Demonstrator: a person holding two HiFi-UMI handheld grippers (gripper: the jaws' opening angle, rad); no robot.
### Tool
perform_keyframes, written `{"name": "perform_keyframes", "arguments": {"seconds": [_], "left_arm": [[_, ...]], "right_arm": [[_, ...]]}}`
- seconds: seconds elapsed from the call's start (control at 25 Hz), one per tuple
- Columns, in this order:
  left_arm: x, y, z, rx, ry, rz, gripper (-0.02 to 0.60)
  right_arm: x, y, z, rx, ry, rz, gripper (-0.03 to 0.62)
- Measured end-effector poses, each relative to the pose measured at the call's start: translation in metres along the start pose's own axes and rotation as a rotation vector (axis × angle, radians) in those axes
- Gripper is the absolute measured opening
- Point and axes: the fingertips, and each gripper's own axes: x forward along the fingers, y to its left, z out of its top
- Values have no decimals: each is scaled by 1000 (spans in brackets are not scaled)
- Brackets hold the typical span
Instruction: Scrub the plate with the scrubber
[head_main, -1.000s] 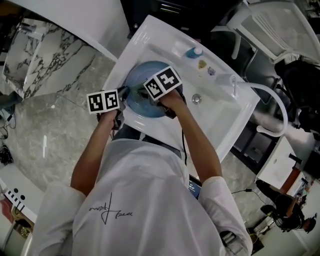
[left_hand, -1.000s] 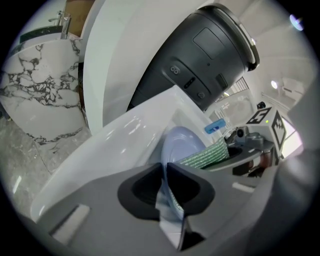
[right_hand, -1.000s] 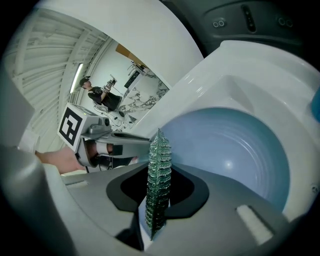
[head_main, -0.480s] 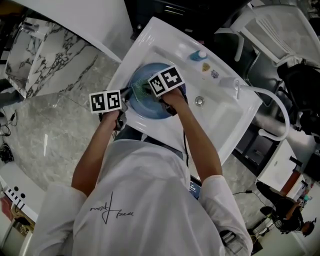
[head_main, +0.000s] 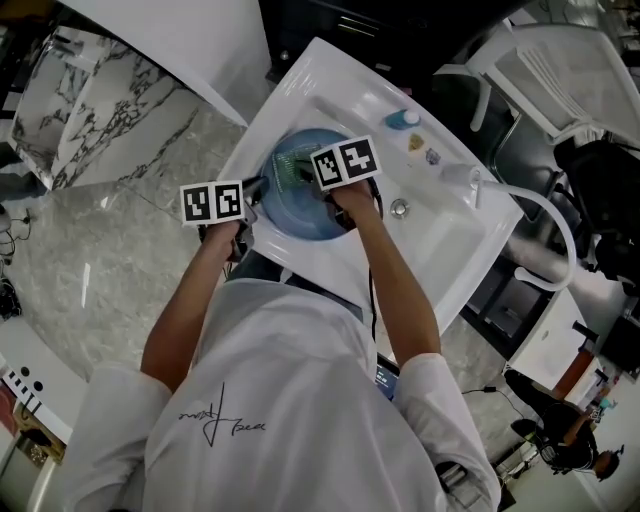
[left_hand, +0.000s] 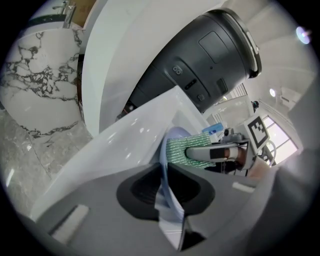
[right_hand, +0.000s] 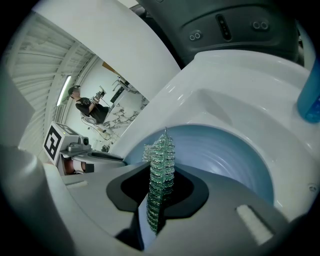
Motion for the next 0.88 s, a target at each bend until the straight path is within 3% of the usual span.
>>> {"name": "perform_keyframes", "arguments": {"seconds": [0.28,0.88], "left_arm": [[0,1,1,-13,-9,-18,98],[-5,5,3,-34,-15,-37,100]], "right_arm": [[-8,-19,12,26,-84,-68,61],[-21,-46,19,107,-160,-152,61]]}}
